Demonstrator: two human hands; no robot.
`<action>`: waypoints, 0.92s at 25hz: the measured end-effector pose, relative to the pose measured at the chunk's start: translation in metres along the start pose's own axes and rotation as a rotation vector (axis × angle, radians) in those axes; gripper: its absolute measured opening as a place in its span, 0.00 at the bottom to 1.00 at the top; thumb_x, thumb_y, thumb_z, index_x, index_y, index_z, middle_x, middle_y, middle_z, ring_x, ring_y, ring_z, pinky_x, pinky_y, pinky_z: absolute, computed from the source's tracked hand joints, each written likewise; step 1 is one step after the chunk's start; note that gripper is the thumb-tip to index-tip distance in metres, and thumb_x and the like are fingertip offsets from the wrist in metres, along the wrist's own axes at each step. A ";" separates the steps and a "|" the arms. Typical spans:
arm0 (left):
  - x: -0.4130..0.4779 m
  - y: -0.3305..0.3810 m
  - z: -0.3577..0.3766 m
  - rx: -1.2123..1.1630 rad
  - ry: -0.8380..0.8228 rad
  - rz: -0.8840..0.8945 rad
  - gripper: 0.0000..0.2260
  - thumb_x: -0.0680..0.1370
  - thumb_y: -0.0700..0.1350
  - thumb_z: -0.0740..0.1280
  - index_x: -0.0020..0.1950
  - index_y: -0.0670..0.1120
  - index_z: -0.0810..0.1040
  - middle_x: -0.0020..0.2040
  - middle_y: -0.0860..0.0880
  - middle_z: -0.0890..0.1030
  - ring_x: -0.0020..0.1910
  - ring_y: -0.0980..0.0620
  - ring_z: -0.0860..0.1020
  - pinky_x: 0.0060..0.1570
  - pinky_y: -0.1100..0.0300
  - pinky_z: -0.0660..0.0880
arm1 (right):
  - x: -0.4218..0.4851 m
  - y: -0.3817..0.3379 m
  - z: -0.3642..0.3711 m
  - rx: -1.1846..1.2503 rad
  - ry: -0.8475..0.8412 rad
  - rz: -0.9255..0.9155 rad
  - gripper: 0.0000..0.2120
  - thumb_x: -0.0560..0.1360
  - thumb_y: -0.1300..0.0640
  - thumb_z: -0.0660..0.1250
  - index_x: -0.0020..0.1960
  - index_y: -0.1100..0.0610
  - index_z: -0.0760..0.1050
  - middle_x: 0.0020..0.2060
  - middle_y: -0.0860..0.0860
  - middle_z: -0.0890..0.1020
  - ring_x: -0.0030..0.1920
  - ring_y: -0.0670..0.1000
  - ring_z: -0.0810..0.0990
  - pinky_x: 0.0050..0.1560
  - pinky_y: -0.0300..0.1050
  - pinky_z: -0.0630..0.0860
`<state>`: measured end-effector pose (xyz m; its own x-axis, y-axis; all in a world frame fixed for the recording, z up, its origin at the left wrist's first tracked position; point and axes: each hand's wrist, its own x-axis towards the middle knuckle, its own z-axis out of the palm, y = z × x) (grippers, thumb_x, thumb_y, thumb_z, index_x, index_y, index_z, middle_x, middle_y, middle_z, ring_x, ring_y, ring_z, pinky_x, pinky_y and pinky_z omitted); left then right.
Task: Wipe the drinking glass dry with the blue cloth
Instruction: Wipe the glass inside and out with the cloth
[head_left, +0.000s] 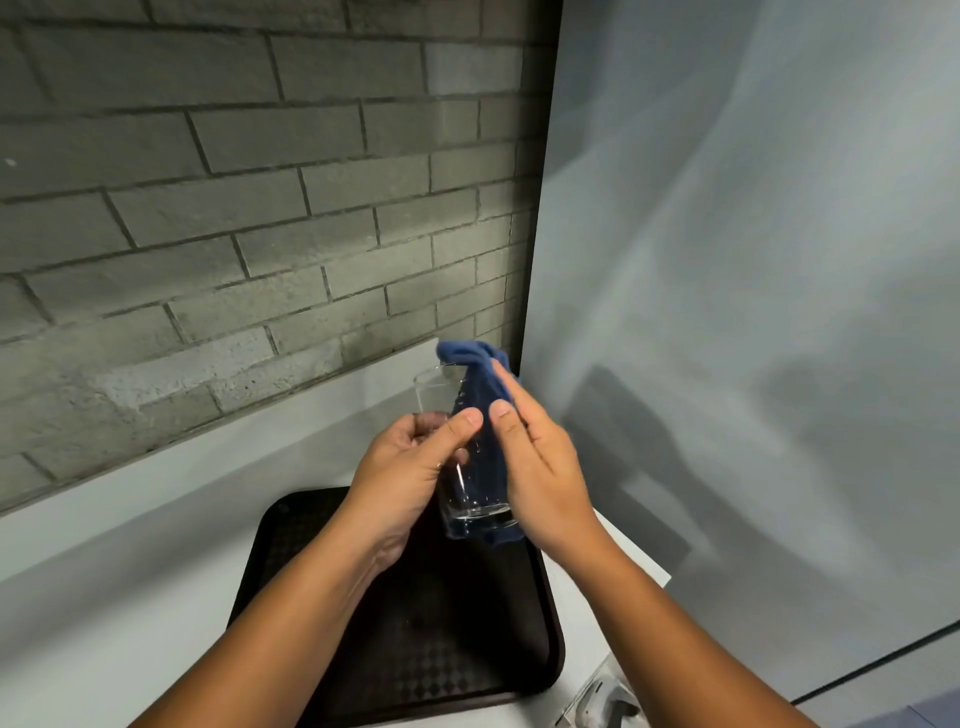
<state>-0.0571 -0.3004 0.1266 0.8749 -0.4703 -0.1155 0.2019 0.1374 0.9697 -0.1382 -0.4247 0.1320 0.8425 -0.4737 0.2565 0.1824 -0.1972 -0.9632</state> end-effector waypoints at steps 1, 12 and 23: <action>0.000 0.001 0.001 0.001 -0.007 0.008 0.39 0.62 0.62 0.84 0.64 0.38 0.85 0.45 0.48 0.90 0.45 0.51 0.85 0.53 0.54 0.82 | -0.001 0.001 0.001 0.034 0.013 0.017 0.20 0.90 0.54 0.59 0.81 0.48 0.74 0.77 0.50 0.81 0.78 0.49 0.77 0.82 0.57 0.71; 0.002 -0.006 0.014 -0.132 -0.057 -0.040 0.20 0.77 0.62 0.77 0.56 0.46 0.91 0.49 0.44 0.93 0.43 0.52 0.91 0.42 0.60 0.87 | -0.013 0.005 -0.004 0.186 0.048 0.121 0.20 0.90 0.53 0.59 0.80 0.50 0.74 0.72 0.48 0.85 0.73 0.48 0.83 0.78 0.53 0.76; 0.000 -0.018 0.006 -0.102 -0.063 -0.067 0.20 0.73 0.64 0.75 0.49 0.49 0.93 0.50 0.42 0.92 0.46 0.44 0.92 0.47 0.48 0.89 | -0.017 0.002 -0.005 0.134 0.076 0.071 0.19 0.90 0.52 0.59 0.79 0.48 0.75 0.74 0.45 0.82 0.76 0.42 0.78 0.82 0.49 0.71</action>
<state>-0.0639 -0.3083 0.1106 0.8295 -0.5344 -0.1622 0.3053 0.1907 0.9330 -0.1544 -0.4212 0.1258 0.8157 -0.5473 0.1875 0.1940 -0.0466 -0.9799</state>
